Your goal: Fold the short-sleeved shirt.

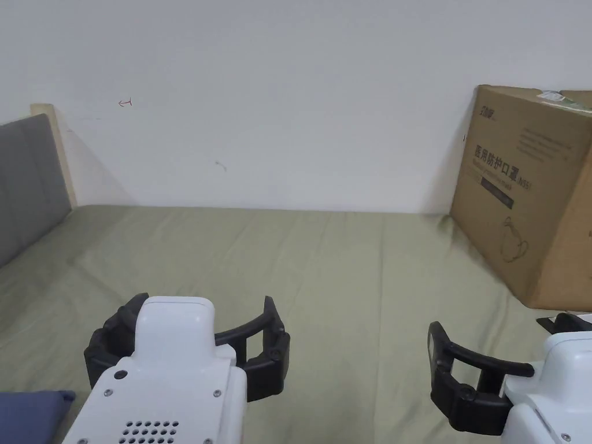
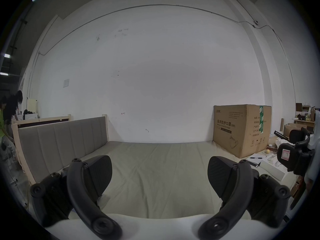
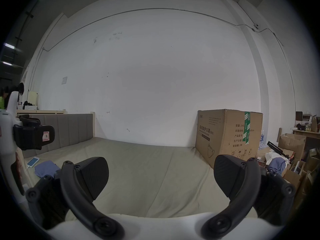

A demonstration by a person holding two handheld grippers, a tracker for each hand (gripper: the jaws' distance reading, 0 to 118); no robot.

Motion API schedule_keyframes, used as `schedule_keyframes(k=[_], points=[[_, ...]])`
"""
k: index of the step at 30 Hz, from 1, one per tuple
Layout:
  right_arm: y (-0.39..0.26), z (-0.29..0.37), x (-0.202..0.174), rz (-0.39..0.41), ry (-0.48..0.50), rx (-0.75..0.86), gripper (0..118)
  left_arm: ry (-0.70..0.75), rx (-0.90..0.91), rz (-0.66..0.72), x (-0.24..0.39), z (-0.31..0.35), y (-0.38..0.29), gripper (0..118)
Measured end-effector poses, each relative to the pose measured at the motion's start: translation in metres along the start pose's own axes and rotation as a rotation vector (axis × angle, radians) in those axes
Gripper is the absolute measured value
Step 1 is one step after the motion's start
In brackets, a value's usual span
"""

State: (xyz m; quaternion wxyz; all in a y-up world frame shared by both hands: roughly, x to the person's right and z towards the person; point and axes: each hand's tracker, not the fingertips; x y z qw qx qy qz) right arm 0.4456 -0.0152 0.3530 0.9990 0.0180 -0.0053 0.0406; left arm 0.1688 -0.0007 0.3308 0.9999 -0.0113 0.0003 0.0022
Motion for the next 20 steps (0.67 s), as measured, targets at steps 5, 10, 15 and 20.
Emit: schedule_keyframes(k=[5, 10, 15, 20], points=[[0.0001, -0.0002, 0.0011, -0.008, -0.004, -0.004, 118, -0.006, -0.001, 0.028, -0.0036, -0.0012, 0.0005, 111], [-0.0001, -0.0009, 0.0014, -0.011, -0.009, -0.006, 118, 0.014, 0.003, 0.038, -0.0056, -0.0021, 0.0011, 110], [-0.0012, -0.002, 0.0007, -0.013, -0.008, -0.014, 118, 0.016, -0.003, 0.035, -0.0063, -0.0024, 0.0003, 110], [-0.0015, -0.0017, 0.0001, -0.015, -0.004, -0.014, 118, 0.017, -0.008, 0.041, -0.0081, -0.0029, -0.0011, 110]])
